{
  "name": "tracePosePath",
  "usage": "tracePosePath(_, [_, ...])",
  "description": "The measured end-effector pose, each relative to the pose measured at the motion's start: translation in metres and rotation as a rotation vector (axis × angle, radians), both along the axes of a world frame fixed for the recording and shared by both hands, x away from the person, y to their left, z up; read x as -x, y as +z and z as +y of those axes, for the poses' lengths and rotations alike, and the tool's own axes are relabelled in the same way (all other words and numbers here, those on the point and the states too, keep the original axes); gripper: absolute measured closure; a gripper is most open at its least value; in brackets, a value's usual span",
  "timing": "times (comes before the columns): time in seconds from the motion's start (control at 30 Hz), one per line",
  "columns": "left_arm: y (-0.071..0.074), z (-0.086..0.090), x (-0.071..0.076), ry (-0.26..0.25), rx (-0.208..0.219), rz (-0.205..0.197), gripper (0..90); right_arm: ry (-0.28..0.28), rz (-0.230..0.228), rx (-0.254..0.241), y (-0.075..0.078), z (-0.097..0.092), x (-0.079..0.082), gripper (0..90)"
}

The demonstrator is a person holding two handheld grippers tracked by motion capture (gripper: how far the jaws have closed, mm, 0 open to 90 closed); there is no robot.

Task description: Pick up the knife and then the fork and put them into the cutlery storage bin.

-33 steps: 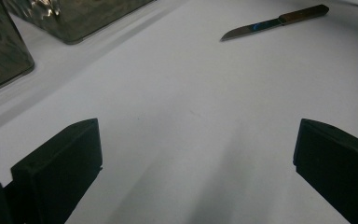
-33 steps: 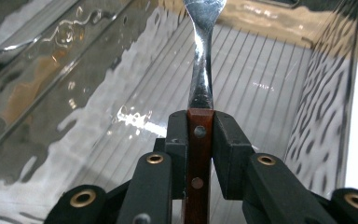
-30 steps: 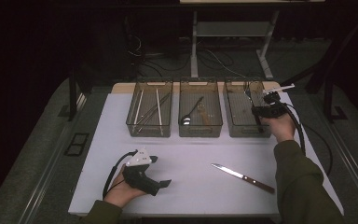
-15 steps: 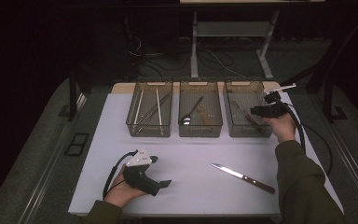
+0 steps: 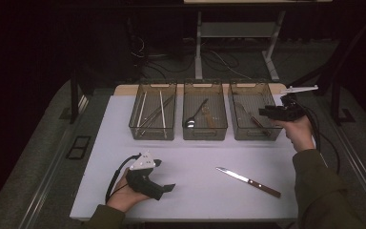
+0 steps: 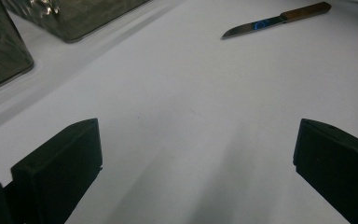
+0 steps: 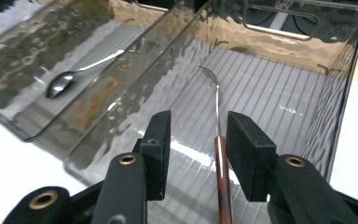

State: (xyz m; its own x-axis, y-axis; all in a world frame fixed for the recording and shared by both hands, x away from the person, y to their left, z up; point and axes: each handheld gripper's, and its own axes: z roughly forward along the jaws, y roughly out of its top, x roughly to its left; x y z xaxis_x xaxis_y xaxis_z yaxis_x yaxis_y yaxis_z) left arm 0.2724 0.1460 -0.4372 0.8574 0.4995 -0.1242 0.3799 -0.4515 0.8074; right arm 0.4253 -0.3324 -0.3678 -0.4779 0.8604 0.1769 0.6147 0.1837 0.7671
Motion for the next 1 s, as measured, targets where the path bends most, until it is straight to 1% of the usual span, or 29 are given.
tracePosePath(0.13, [0.0,0.0,0.0,0.001,-0.002,0.0,0.0,0.025,-0.013,-0.04,0.002,-0.004,0.01,56.3])
tracePosePath(0.37, [0.0,0.0,0.0,0.001,-0.004,-0.001,0.0,0.056,-0.043,-0.067,0.003,-0.006,0.028,46.7])
tracePosePath(0.43, [0.0,0.0,0.0,0.001,-0.005,0.0,0.0,0.07,-0.045,-0.073,0.003,-0.006,0.033,44.4])
tracePosePath(0.5, [0.0,0.0,0.0,0.001,-0.004,0.0,0.0,0.081,-0.055,-0.078,0.003,-0.006,0.039,42.5])
tracePosePath(0.6, [0.0,0.0,0.0,0.002,-0.005,0.001,0.0,0.105,-0.057,-0.102,0.002,-0.005,0.047,41.1])
tracePosePath(0.67, [-0.001,0.0,0.0,0.002,-0.004,0.001,0.0,0.114,-0.06,-0.096,0.0,-0.003,0.053,37.0])
tracePosePath(0.73, [-0.001,0.0,0.0,0.003,-0.004,0.001,0.0,0.125,-0.065,-0.092,-0.001,-0.002,0.059,35.8])
tracePosePath(0.8, [-0.001,0.0,0.0,0.002,-0.005,0.0,0.0,0.133,-0.08,-0.085,-0.003,0.0,0.065,33.8])
tracePosePath(0.83, [-0.001,0.0,0.0,0.003,-0.004,0.0,0.0,0.142,-0.077,-0.08,-0.004,0.0,0.067,33.3])
tracePosePath(0.93, [0.0,0.0,0.0,0.002,-0.007,-0.002,0.0,0.163,-0.081,-0.089,-0.007,0.001,0.075,31.9])
tracePosePath(1.0, [0.0,0.0,0.001,0.001,-0.006,-0.004,0.0,0.181,-0.085,-0.086,-0.009,0.003,0.081,30.1])
